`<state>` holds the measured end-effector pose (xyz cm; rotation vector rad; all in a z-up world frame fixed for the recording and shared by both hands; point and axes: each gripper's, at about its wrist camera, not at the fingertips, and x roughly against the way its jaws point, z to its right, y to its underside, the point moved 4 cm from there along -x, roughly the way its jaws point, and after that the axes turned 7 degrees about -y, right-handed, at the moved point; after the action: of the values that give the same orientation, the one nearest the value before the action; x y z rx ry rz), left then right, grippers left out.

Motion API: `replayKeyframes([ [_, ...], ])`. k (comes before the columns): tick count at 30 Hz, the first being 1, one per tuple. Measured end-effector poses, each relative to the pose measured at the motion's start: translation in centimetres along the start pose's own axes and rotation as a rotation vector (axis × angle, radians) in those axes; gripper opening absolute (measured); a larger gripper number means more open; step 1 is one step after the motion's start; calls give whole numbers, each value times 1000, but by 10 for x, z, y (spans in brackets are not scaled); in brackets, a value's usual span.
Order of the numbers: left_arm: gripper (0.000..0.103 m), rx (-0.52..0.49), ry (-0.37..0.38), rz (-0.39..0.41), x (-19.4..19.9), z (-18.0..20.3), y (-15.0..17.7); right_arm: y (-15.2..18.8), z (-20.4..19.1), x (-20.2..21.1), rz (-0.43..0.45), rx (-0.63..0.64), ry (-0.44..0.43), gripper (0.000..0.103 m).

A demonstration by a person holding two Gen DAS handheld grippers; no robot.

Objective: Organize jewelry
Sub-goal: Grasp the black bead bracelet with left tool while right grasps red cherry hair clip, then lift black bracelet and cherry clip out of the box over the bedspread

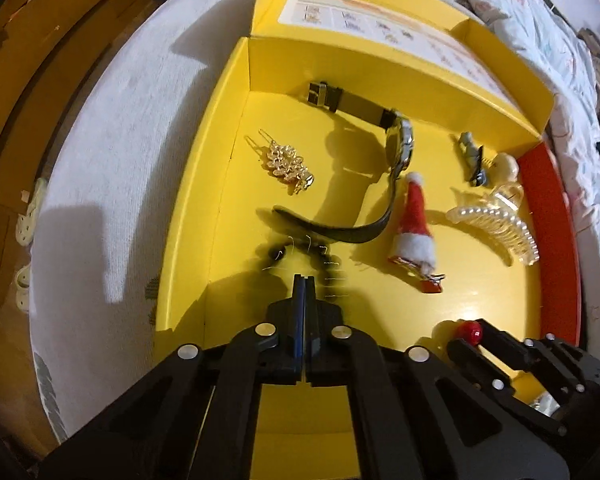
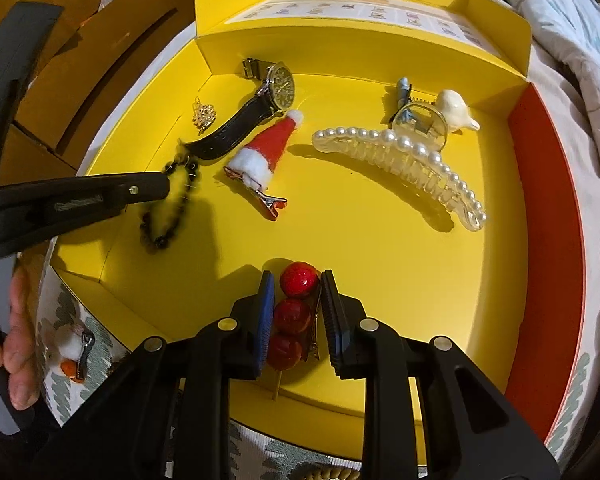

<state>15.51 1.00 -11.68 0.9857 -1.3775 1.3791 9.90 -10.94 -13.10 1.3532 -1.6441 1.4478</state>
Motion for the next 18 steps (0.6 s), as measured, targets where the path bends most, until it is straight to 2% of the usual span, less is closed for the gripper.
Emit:
replayKeyframes([
  [11,0,-18,11,-14,-2,-1,2,0,4,2,-6,-11,2,24],
  [18,0,-61,29,-32,-6,25,5,-1,4,1,-9,-15,4,24],
])
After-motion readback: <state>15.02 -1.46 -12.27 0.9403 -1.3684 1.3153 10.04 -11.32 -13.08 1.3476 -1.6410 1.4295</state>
